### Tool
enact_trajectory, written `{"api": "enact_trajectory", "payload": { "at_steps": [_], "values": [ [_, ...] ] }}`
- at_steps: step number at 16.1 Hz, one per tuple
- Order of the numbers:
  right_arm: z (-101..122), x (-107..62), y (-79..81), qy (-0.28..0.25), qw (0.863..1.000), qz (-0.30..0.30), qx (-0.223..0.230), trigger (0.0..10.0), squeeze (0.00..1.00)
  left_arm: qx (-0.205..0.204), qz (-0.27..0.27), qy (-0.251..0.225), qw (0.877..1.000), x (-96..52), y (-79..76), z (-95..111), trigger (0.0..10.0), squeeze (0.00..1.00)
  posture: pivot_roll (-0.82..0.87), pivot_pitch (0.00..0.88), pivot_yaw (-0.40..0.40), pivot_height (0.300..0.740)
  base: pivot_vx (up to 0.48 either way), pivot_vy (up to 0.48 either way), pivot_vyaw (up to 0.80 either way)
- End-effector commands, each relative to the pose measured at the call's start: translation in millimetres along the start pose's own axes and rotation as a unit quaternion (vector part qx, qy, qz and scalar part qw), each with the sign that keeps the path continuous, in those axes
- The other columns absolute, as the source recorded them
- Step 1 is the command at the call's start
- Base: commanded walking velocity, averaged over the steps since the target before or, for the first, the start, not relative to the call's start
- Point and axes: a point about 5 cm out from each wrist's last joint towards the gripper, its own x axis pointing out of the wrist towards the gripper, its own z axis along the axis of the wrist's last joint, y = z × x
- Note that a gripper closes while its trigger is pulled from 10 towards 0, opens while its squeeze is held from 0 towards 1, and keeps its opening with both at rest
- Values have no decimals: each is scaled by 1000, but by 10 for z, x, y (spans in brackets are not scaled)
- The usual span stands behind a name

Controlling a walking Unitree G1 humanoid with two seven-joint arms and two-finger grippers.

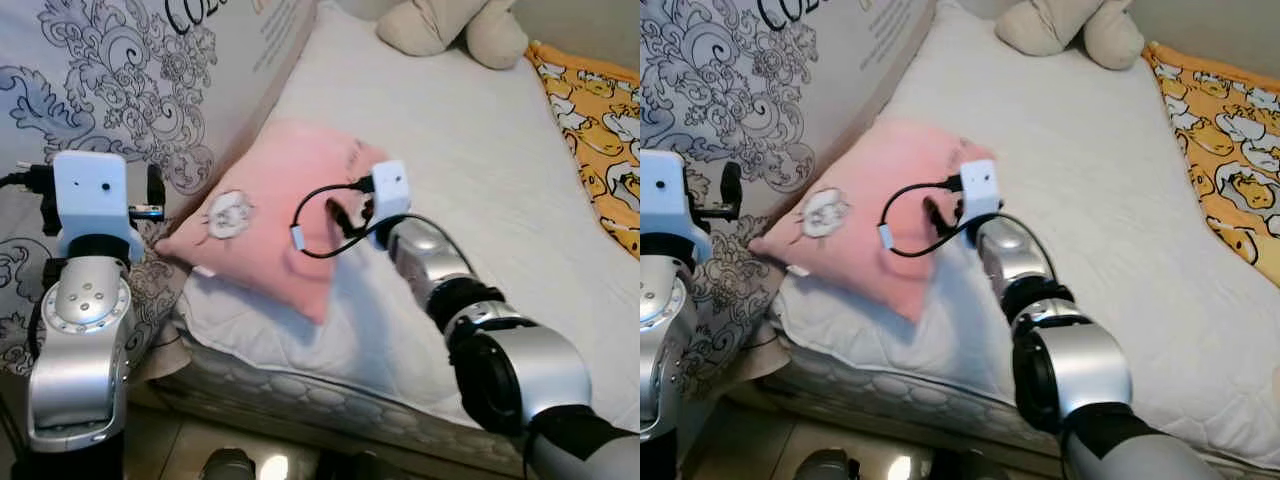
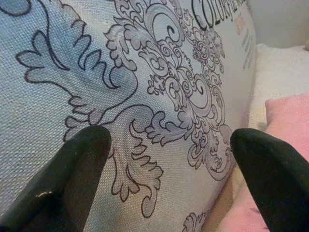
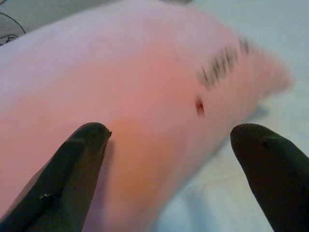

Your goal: Clean up the room

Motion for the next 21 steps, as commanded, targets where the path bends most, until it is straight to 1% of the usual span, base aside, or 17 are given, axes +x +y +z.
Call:
{"api": "enact_trajectory", "payload": {
  "at_steps": [1,2,4,5,6,7,8,9,10,11,13,14,15,16,17,19,21],
  "values": [
    [-43,-49,-89,-7,1000,0,-22,10000,0,-8,-3,-5,1000,36,-52,10,10000,0,308,81,-140,740,0,0,0],
    [-58,-62,-115,-7,1000,-2,-22,10000,0,-10,-4,-5,1000,44,-61,10,10000,0,308,81,-140,740,0,0,0],
    [-54,-117,-255,-27,999,-30,-22,10000,0,-19,-17,-11,1000,69,-119,17,10000,0,291,63,-143,740,0,0,0],
    [-3,-209,-427,-78,993,-83,-22,10000,0,-29,-37,-16,999,36,-150,8,10000,0,274,41,-143,740,0,0,0],
    [11,-341,-551,-127,982,-131,-41,10000,0,-32,-53,-16,998,-24,-155,-33,10000,0,259,24,-140,740,0,0,0],
    [-25,-509,-585,-162,972,-154,-64,10000,0,-30,-64,-10,997,-87,-150,-97,10000,0,243,12,-136,740,0,0,0],
    [-102,-710,-574,-181,965,-172,-81,10000,0,-37,-72,0,997,-131,-159,-169,10000,0,220,0,-128,740,0,0,0],
    [-150,-800,-560,-183,963,-183,-79,10000,0,-39,-78,2,996,-142,-179,-196,10000,0,205,0,-122,740,0,0,0],
    [-293,-981,-500,-180,959,-209,-67,10000,0,-42,-102,-3,994,-135,-281,-229,10000,0,176,0,-110,740,0,0,0],
    [-328,-992,-483,-176,960,-210,-65,10000,0,-43,-106,-6,993,-124,-304,-229,10000,0,172,0,-108,740,0,0,0],
    [-444,-981,-404,-148,965,-213,-26,10000,0,-33,-127,-15,991,-29,-387,-222,10000,0,151,0,-88,740,0,0,0],
    [-443,-925,-344,-137,970,-202,-3,10000,0,-29,-137,-19,990,87,-403,-221,10000,153,141,0,-74,740,0,0,0],
    [-427,-885,-336,-135,970,-202,20,10000,1000,-31,-143,-20,989,178,-383,-218,10000,1000,141,0,-74,740,0,0,0],
    [-401,-855,-331,-134,970,-198,38,10000,1000,-32,-141,-19,989,257,-341,-218,10000,1000,137,0,-66,740,0,0,0],
    [-362,-839,-323,-133,971,-197,38,10000,1000,-35,-140,-8,990,312,-321,-243,10000,1000,135,0,-64,740,0,0,0],
    [-298,-799,-308,-139,971,-193,36,10000,1000,-39,-138,19,990,381,-309,-363,10000,1000,133,0,-63,740,0,0,0],
    [-256,-756,-269,-143,971,-181,55,10000,1000,-40,-136,33,989,467,-315,-460,10000,1000,133,0,-66,740,0,0,0]
  ]
}}
